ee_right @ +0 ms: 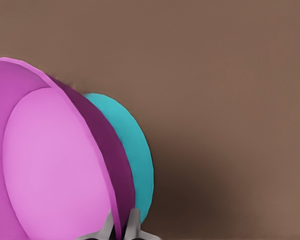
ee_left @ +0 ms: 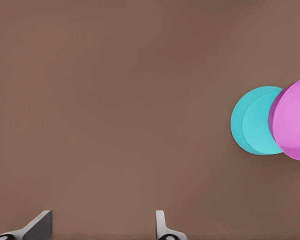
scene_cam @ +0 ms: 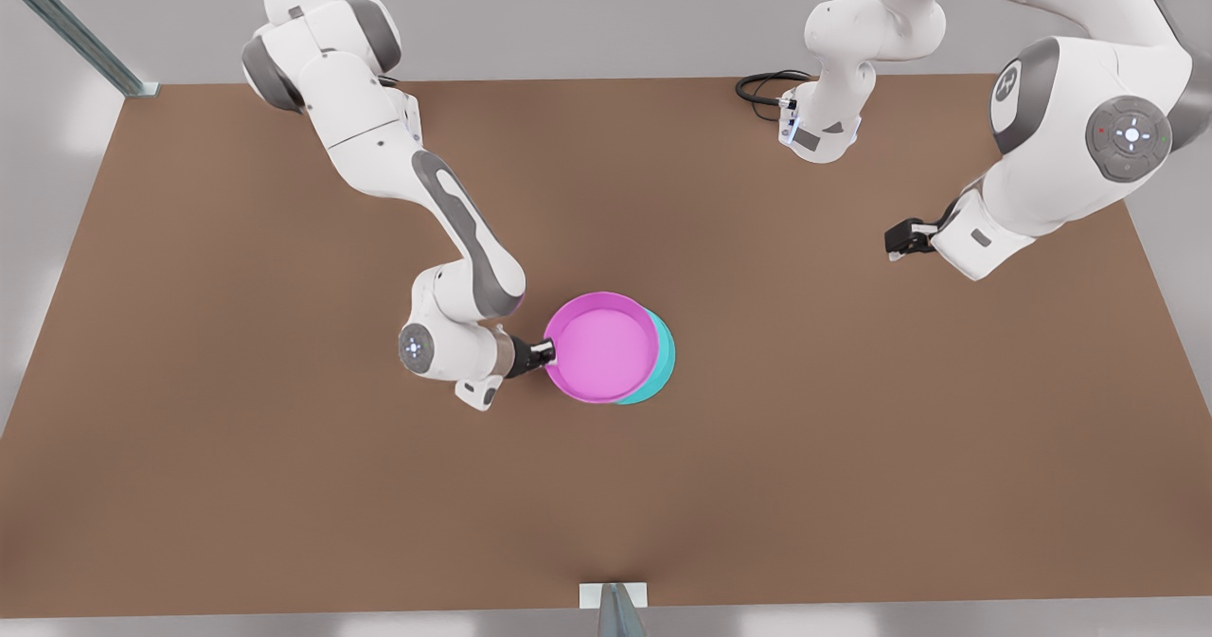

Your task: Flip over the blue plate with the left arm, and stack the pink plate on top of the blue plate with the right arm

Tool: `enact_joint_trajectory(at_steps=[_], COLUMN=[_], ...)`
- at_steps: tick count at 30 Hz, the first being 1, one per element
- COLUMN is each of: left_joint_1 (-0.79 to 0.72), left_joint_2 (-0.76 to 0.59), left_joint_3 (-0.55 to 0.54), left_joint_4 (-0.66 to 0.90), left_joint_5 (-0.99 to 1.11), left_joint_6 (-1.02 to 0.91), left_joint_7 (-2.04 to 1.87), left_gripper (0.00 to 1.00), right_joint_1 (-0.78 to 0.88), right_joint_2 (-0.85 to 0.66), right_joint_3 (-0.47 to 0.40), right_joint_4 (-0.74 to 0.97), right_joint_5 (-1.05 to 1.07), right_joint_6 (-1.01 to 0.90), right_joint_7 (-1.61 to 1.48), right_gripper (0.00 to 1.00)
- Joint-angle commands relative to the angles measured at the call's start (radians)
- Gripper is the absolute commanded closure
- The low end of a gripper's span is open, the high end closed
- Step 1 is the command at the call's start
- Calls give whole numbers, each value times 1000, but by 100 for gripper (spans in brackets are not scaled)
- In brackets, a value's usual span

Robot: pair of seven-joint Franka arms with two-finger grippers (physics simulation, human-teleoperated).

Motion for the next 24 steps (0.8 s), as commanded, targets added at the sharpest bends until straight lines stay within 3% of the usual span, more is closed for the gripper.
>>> enact_joint_trajectory(at_steps=[1,9,10,11,17,19,20,21,23,24], left_joint_1=[0,0,0,0,0,0,0,0,0,0], left_joint_2=[1,3,3,3,3,3,3,3,1,1], left_joint_3=[-1,-1,-1,-1,-1,-2,-1,-1,-1,-2], left_joint_4=[0,0,0,0,0,0,0,0,2,0], left_joint_5=[1,-1,-1,-1,-1,-1,-1,-1,-2,-2], left_joint_6=[1,6,6,6,7,7,7,7,7,7], left_joint_7=[13,13,13,13,13,13,13,13,13,13], left_gripper=[0,0,0,0,0,0,0,0,0,0], right_joint_1=[16,62,62,62,51,-53,-144,-265,-354,-409], right_joint_2=[11,46,46,42,-17,-86,-116,-146,-191,-297], right_joint_3=[0,1,1,1,0,-23,-46,-45,-45,-37], right_joint_4=[5,34,33,33,19,-26,-12,16,140,159], right_joint_5=[-3,-6,-4,-3,-9,-30,-119,-346,-682,-740], right_joint_6=[17,44,46,50,41,-2,-155,-305,-576,-641], right_joint_7=[199,240,243,242,240,237,236,225,226,219], right_gripper=[79,79,4,0,0,0,0,0,0,0])
